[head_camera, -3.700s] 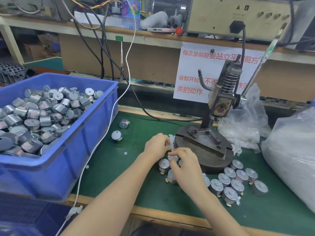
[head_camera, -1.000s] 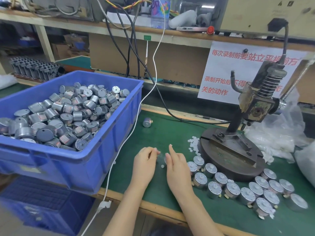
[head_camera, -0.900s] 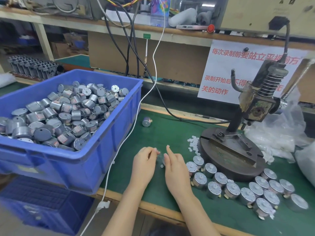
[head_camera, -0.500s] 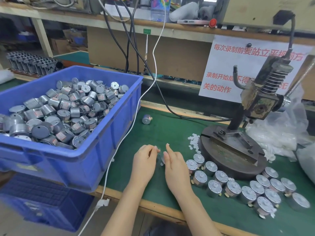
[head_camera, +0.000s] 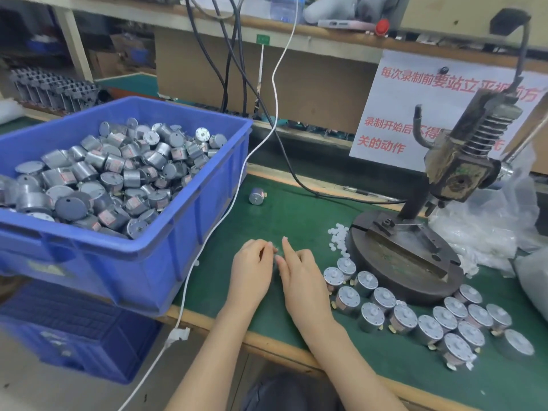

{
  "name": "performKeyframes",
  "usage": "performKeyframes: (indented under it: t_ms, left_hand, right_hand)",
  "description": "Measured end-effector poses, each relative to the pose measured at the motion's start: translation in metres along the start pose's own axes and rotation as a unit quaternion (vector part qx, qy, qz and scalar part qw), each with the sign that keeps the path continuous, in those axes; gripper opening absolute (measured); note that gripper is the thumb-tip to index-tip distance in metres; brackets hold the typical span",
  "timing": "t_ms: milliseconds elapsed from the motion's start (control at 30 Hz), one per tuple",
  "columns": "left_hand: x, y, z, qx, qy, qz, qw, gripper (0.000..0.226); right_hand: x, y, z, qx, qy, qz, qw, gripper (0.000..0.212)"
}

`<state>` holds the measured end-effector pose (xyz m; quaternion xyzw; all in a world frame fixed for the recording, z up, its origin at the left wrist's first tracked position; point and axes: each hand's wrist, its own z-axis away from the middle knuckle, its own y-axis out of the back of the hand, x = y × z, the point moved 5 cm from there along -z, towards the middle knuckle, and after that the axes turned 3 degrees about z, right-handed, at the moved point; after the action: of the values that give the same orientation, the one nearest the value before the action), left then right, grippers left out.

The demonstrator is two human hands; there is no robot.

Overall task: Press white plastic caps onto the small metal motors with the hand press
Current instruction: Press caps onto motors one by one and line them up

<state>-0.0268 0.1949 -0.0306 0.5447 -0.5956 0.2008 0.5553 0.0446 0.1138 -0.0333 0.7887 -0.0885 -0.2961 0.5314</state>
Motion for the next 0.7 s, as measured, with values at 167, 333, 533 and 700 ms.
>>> performKeyframes:
  t_ms: [167,333,533,700]
  left_hand:
    - [-0.0013,-0.0013,-0.0018,0.009,-0.005,-0.014,1.000,0.028]
    - [0.0004,-0.0016,-0.0003,0.026,0.024,-0.001,0.999,0.031]
    - [0.0007,-0.0008,-0.0051,0.036,0.077,0.047,0.995,0.033]
    - [0.0016,-0.0044,-0.0003,0.061,0.075,0.037,0.995,0.032]
  right_hand:
    - [-0.0008,-0.0003,-0.0023,-0.026,0.031,0.062,0.997,0.051]
    - [-0.0028,-0.0008,-0.0042,-0.044,0.062,0.095,0.993,0.051]
    - [-0.0043,-0.0055,-0.0049,-0.061,0.089,0.076,0.991,0.051]
    - [-0.0031,-0.0064,-0.0035,-0.042,0.080,0.060,0.994,0.050]
